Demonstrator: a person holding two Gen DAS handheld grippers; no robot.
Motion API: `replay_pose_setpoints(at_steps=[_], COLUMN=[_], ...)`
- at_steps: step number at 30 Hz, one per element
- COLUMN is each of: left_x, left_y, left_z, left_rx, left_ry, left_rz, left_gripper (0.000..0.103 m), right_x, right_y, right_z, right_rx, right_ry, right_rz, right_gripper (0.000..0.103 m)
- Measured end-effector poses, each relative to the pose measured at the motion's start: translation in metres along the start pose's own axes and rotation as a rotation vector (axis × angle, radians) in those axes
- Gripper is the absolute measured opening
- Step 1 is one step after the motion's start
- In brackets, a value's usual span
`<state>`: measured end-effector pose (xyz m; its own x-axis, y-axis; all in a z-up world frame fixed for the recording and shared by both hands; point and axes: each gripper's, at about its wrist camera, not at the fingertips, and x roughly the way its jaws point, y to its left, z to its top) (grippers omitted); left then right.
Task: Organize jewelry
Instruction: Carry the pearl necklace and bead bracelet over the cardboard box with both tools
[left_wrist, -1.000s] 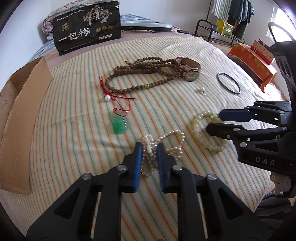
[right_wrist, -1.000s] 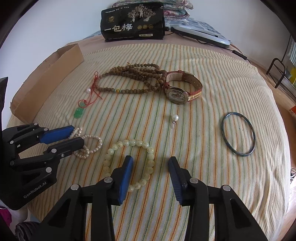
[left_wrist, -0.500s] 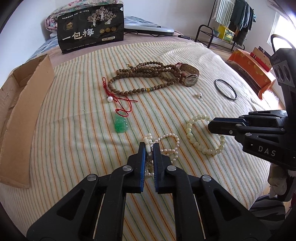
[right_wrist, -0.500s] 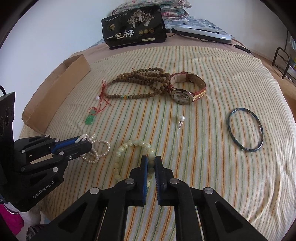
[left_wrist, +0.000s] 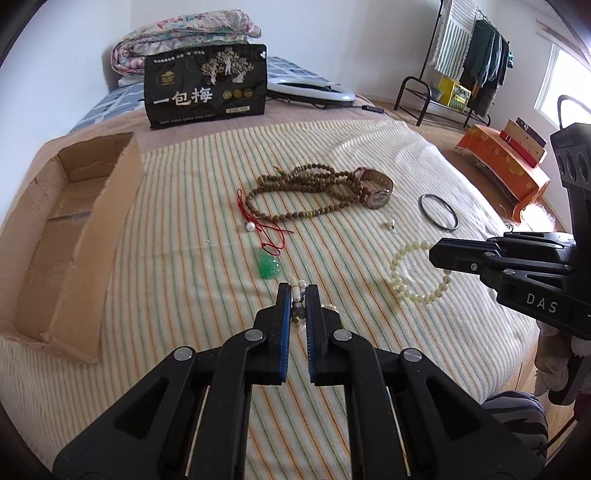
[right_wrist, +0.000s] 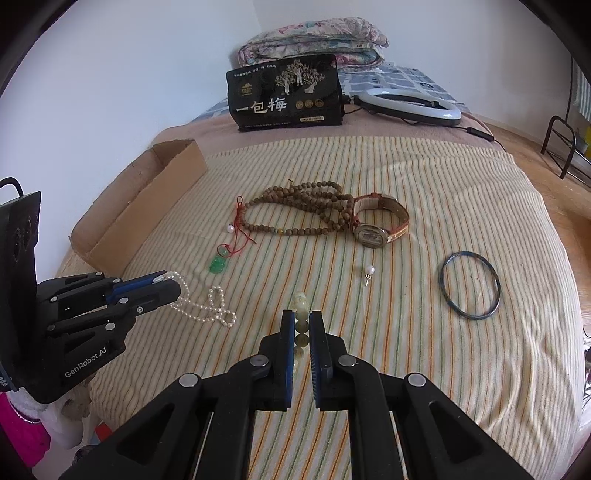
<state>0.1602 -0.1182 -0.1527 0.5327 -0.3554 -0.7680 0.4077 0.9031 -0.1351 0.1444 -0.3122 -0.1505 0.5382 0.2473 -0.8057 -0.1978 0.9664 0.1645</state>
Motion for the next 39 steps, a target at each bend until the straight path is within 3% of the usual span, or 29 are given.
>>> replay_pose_setpoints(at_steps=[23, 39], left_x=[-0.096, -0.148], left_y=[0.048, 0.121], left_z=[0.02, 0.037], left_rx=[-0.069, -0.136], left_ry=[-0.189, -0.3], left_rz=[0.036, 0.145], left_gripper=[0.005, 0.005], right_x=[-0.055, -0.059], right_y=[0.044, 0.112], right_z=[0.026, 0.068], right_rx=[-0.064, -0.157], right_ry=[-0.136, -0.196], right_rz=[0.026, 0.105], right_gripper=[0.005, 0.005])
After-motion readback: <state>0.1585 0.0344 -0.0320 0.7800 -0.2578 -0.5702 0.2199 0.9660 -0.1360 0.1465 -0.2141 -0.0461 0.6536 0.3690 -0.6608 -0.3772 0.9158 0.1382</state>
